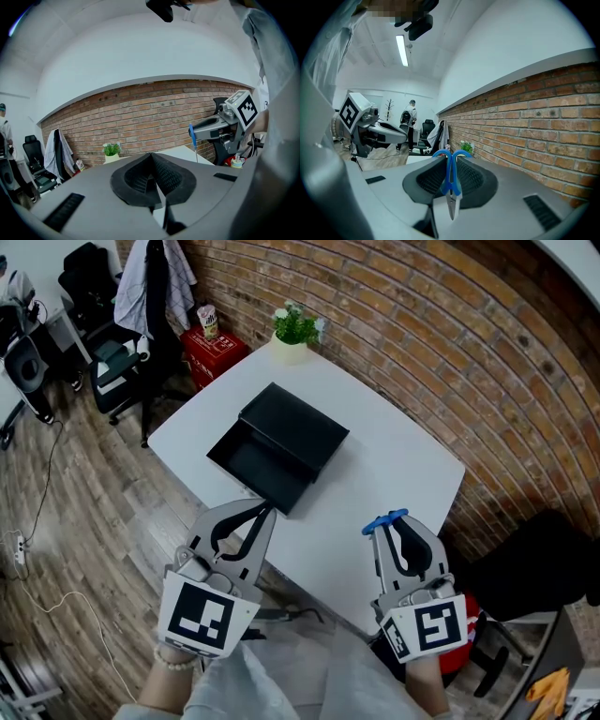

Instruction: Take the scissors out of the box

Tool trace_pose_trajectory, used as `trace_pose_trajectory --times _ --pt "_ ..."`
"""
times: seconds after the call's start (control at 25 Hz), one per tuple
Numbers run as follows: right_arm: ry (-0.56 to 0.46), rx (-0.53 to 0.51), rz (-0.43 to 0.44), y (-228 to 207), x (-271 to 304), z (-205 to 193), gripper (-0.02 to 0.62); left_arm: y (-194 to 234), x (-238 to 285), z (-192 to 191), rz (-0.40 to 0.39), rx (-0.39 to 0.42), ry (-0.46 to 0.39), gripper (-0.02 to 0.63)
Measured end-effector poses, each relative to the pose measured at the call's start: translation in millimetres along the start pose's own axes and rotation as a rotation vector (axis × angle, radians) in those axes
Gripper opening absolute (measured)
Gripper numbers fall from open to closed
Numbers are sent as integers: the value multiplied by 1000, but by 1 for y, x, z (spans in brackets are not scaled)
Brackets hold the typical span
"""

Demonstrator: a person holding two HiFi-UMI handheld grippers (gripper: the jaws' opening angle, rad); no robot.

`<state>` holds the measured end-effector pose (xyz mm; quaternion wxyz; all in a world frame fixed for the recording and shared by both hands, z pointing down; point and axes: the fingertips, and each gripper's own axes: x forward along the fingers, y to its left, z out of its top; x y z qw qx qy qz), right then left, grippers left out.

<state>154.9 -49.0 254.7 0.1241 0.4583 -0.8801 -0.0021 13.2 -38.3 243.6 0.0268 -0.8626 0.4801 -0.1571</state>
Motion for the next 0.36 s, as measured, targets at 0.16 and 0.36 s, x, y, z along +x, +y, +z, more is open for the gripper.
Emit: trace_pose_trajectory --times 0.16,0.36 --pt "2 -3 1 1 0 0 92 -1 0 -1 -3 -2 1 18" --pt "4 -6 3 3 2 -1 92 1 0 -1 -5 0 -3 18"
